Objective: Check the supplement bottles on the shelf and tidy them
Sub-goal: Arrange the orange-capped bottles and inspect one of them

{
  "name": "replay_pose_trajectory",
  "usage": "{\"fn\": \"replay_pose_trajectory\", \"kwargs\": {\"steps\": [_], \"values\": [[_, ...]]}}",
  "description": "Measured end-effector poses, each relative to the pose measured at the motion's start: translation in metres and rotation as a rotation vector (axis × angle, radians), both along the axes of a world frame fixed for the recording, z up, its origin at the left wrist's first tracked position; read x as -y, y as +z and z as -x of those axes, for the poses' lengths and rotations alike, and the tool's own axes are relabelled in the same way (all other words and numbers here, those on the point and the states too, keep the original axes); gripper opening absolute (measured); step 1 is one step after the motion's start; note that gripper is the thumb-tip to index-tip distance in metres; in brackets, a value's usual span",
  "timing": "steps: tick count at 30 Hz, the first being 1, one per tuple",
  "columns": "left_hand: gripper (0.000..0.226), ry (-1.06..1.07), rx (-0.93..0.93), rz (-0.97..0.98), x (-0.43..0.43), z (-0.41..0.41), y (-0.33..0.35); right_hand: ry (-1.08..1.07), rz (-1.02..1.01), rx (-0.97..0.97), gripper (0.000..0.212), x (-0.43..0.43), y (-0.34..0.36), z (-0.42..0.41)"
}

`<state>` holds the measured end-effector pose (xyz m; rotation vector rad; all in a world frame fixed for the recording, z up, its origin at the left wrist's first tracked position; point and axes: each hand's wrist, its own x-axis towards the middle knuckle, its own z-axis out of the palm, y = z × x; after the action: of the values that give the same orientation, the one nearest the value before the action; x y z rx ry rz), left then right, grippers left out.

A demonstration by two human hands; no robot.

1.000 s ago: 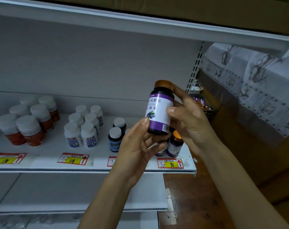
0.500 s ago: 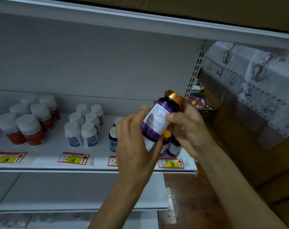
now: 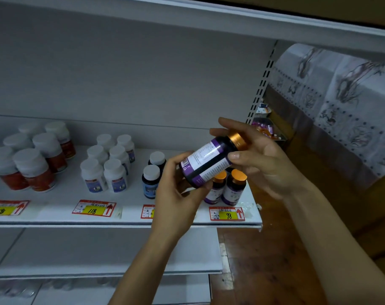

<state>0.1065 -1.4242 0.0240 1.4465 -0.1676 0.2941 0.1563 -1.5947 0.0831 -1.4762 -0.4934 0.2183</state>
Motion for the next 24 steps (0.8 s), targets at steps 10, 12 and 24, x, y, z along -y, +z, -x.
{"fn": "replay_pose_trajectory", "kwargs": {"steps": [10, 12, 24], "values": [[0.052, -0.336, -0.404, 0.140, 0.008, -0.010, 0.014, -0.258, 0.300, -0.041, 0.042, -0.009, 0.009, -0.028], [0.047, -0.305, -0.432, 0.130, 0.014, -0.022, 0.011, -0.294, 0.334, -0.034, 0.028, -0.008, 0.013, -0.041], [0.029, 0.142, 0.179, -0.964, 0.045, -0.063, -0.059, -0.603, 1.025, 0.423, 0.042, -0.003, -0.050, -0.092]]}}
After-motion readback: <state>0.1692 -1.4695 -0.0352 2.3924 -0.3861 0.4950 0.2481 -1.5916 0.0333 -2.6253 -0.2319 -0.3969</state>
